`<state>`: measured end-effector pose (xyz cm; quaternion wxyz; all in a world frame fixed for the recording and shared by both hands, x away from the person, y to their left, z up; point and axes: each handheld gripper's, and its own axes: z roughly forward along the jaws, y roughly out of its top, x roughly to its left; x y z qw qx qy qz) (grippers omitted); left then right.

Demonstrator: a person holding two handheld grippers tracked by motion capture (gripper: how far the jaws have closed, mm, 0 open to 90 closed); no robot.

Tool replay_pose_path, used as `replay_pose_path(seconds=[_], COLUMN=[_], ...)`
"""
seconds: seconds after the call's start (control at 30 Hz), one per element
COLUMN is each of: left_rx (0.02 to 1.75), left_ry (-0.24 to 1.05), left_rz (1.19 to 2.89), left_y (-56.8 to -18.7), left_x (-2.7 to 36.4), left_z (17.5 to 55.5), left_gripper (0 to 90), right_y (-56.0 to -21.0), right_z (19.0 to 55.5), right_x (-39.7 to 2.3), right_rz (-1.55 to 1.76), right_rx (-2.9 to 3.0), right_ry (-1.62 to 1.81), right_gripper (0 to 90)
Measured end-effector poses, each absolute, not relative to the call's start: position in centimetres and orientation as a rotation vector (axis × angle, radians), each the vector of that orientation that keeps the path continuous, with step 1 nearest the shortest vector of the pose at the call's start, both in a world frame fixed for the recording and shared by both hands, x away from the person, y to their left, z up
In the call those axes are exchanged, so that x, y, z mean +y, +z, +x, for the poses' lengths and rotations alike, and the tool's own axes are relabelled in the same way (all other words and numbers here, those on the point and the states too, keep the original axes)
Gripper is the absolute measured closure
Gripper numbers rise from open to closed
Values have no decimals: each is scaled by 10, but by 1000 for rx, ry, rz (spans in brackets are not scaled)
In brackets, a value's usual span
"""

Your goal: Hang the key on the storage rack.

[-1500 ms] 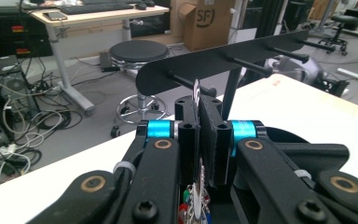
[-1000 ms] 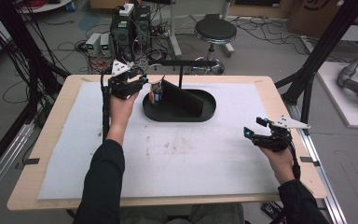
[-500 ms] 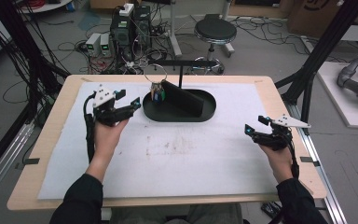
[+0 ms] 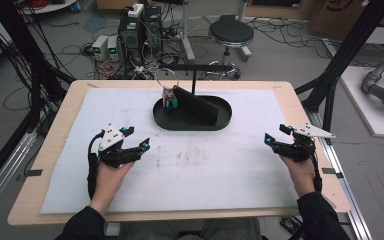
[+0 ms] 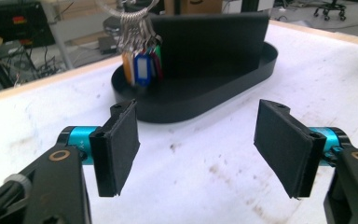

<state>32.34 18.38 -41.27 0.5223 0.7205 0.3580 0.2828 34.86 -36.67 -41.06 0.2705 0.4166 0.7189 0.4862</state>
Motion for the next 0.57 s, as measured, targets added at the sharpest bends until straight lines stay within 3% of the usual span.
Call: replay_pose_path(seconds=[0.57], left_rx=[851], left_ry=[687], left_rz=[1734], left_y=[-415], left_x=[186], left_z=[327], left_gripper=[277], right_y=[-413], right_z=[350], right_x=[-368], right_rz=[1128], right_rx=[1949], right_ry=[1288], right_gripper=[240])
